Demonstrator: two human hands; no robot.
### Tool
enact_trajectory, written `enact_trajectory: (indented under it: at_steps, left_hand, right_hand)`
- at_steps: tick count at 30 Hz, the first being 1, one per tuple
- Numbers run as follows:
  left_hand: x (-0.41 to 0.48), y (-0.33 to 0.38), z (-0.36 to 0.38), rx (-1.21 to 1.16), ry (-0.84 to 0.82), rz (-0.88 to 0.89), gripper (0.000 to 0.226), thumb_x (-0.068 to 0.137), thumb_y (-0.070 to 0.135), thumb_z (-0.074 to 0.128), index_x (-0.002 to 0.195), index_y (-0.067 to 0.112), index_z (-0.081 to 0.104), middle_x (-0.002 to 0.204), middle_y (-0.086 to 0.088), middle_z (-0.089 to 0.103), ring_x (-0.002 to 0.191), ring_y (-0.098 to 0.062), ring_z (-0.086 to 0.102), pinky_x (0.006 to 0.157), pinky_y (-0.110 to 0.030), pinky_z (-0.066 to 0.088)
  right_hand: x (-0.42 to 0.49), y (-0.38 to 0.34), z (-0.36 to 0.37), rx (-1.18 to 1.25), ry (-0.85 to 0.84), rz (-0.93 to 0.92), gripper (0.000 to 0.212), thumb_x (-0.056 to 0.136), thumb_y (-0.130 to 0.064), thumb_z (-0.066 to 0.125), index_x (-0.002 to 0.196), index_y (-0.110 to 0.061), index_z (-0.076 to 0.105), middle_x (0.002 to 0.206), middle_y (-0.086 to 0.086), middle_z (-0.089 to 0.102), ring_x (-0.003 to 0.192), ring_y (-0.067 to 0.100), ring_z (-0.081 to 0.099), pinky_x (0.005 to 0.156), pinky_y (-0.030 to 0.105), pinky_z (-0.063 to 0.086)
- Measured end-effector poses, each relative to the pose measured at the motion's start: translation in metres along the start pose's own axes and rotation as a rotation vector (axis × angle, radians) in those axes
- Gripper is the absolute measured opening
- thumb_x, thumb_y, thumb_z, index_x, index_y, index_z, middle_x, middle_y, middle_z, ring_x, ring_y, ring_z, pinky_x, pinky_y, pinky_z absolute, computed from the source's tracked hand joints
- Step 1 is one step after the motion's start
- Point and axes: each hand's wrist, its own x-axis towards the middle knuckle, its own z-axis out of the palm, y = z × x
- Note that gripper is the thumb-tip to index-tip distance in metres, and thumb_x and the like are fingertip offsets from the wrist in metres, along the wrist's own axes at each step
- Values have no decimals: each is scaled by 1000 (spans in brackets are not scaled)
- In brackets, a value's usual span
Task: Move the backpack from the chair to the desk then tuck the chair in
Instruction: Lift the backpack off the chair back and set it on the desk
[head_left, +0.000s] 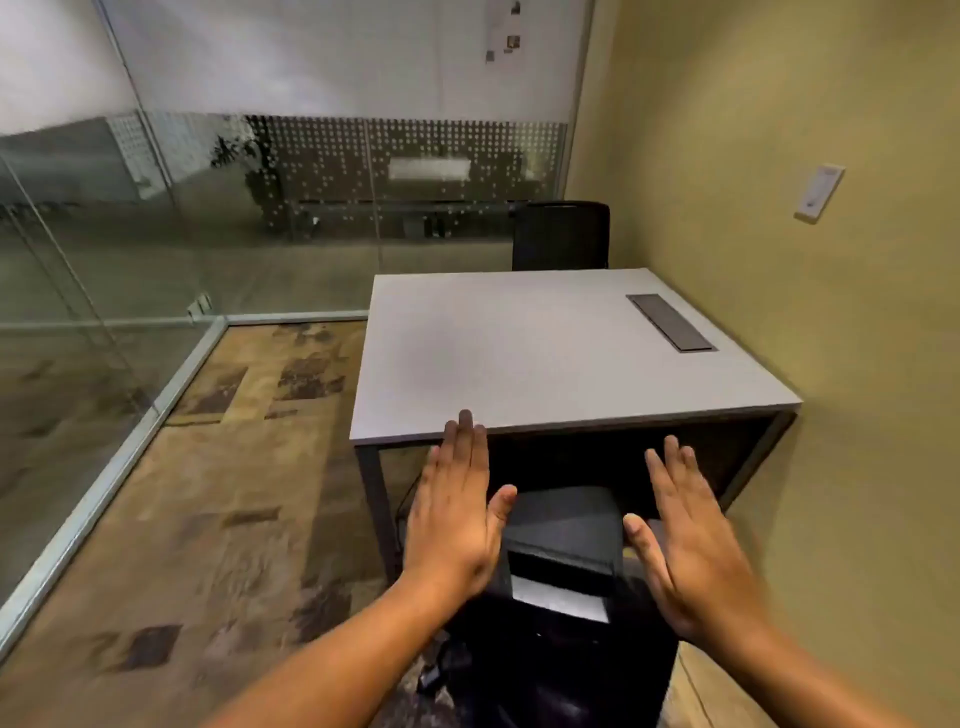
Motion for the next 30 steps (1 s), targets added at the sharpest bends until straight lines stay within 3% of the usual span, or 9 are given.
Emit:
enact_trajectory:
  at_steps: [3,6,10,16,20,26,30]
  left_hand:
    - [-19,-7,14,23,-90,-32,77,90,65,-8,151,17,-7,159,1,-19,143,-9,-23,117,-29,-12]
    - [-36,-8,25,25,-146,-36,79,89,65,-11,151,17,-4,159,0,-16,143,-7,-24,118,-32,-8]
    - [-72,-15,52,33,-285,-44,70,96,58,6,153,17,4,160,2,-10,143,-7,-23,118,-35,-4]
    - [-79,-14,62,47,-227,-100,59,100,48,17,150,19,27,160,5,18,146,-10,-12,119,-34,-2]
    - [-84,-12,67,60,-197,-93,59,100,48,18,148,17,32,158,2,26,148,-13,-3,119,-36,1]
    - [-84,-13,67,17,-178,-98,60,100,49,16,148,18,33,157,5,27,147,-10,-4,119,-33,-1]
    - [-88,-11,59,-141,-119,-23,56,101,46,20,140,15,47,149,2,43,145,-8,17,118,-29,11]
  right_hand:
    - [-18,7,16,-9,-103,59,72,93,-62,20,153,-24,9,162,-8,-5,147,7,-10,120,42,14]
    - [-37,11,28,-16,-102,85,72,93,-62,22,153,-24,11,162,-7,-4,147,6,-10,119,39,13]
    - [-72,28,55,-92,-261,106,68,95,-58,24,153,-25,13,162,-7,-1,146,5,-11,117,35,12]
    - [-75,36,66,-179,-252,99,67,96,-58,15,148,-20,33,155,-3,32,146,11,15,116,33,18]
    - [-82,37,70,-199,-226,91,64,97,-56,19,148,-20,33,154,-3,35,146,11,17,116,32,17]
    - [-81,38,72,-218,-220,80,64,98,-56,18,148,-20,33,154,-4,36,146,11,18,115,31,17]
    - [-81,39,72,-218,-218,75,64,98,-56,20,148,-19,34,153,-3,36,145,10,18,115,32,19]
